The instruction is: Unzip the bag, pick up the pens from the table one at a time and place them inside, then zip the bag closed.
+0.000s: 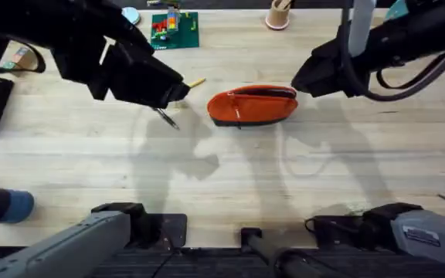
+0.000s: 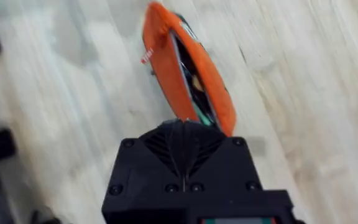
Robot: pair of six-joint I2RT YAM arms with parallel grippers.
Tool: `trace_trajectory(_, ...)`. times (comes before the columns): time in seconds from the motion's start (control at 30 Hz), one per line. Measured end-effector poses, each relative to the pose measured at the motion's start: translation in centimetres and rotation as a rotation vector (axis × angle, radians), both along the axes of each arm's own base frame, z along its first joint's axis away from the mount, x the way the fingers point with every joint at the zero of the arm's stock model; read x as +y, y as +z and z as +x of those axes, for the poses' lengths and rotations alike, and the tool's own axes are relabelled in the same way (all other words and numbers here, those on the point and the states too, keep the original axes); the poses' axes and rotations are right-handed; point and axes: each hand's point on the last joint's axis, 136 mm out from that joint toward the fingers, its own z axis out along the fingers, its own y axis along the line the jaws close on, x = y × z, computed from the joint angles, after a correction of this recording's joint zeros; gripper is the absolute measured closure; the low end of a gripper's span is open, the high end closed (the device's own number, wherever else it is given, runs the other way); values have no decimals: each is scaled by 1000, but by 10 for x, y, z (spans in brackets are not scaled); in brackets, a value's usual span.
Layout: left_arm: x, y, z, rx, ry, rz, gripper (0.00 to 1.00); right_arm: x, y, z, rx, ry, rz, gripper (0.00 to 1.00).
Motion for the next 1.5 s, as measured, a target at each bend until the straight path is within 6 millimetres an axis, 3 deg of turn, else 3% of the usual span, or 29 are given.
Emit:
trace_trajectory(0.57, 0, 0, 0, 0, 0, 0, 6, -6, -53, 30, -56, 211, -163, 973)
trace_trajectory(1.27, 0, 0, 0, 0, 0, 0, 5, -5, -114, 38, 100, 250, -194, 973)
trace_trajectory(1.5, 0, 0, 0, 0, 0, 0, 5, -4, -125, 42, 118, 252, -196, 973)
